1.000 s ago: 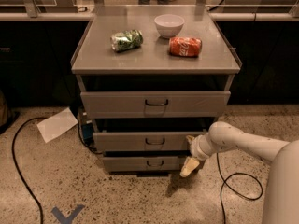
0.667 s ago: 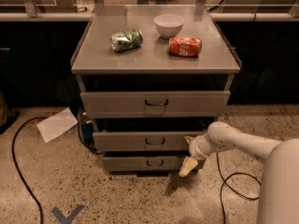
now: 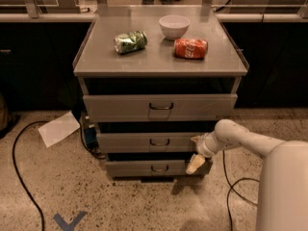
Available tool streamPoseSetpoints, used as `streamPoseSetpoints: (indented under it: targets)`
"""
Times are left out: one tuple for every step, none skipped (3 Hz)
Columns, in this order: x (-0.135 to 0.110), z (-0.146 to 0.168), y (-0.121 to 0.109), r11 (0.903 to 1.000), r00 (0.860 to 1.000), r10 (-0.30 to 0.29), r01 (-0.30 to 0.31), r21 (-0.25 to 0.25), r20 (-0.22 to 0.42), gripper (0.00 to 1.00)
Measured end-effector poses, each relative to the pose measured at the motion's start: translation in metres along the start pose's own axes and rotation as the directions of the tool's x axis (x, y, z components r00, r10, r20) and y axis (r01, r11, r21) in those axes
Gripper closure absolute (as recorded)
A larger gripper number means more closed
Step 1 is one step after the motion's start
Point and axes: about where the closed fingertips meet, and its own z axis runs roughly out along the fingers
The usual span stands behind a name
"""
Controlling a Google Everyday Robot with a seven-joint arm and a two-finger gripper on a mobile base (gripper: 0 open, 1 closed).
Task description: Close middle drawer
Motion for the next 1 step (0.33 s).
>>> streamPoseSetpoints:
  targets:
    - [0.0008,-0.001,0.0038,1.0,1.0,0.0,0.0,0.0,0.0,0.0]
